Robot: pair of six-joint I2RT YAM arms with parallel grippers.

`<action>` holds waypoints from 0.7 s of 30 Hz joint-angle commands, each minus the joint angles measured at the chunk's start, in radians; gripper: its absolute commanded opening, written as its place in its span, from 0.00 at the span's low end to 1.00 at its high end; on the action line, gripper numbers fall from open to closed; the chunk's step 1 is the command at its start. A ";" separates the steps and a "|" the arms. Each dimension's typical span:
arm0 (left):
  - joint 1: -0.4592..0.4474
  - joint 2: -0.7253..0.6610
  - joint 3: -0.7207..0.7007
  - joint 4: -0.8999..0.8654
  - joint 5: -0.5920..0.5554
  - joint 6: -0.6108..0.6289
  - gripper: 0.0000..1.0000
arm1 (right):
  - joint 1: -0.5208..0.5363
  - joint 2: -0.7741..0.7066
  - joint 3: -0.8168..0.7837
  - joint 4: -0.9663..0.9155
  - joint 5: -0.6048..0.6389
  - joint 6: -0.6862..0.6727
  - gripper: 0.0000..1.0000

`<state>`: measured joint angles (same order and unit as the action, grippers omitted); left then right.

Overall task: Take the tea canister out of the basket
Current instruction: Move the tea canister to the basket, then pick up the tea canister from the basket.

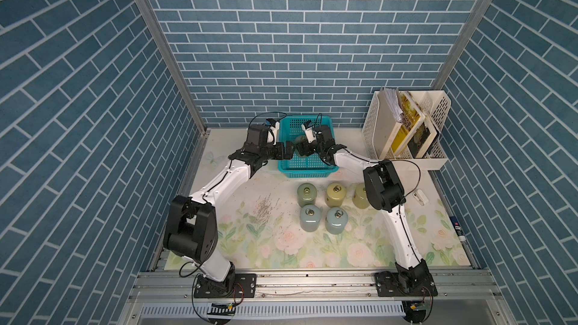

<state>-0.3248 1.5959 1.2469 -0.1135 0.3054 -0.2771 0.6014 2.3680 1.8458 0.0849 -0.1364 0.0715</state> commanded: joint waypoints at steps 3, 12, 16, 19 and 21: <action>0.009 -0.051 -0.017 0.020 0.011 -0.009 1.00 | 0.020 -0.060 -0.049 -0.033 0.055 -0.056 0.88; 0.008 -0.063 -0.016 0.015 0.010 -0.011 1.00 | 0.037 0.035 0.122 -0.126 0.098 -0.079 0.99; 0.008 -0.062 -0.017 0.010 0.007 -0.010 1.00 | 0.036 0.084 0.216 -0.198 0.114 -0.087 0.91; 0.008 -0.063 -0.019 0.006 0.009 -0.009 1.00 | 0.036 0.085 0.217 -0.218 0.115 -0.092 0.92; 0.009 -0.066 -0.021 0.007 0.006 -0.006 1.00 | 0.038 0.081 0.213 -0.225 0.108 -0.095 0.95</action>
<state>-0.3248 1.5501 1.2442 -0.1001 0.3115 -0.2844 0.6342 2.4229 2.0468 -0.0818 -0.0402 0.0017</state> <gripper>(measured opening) 1.000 0.940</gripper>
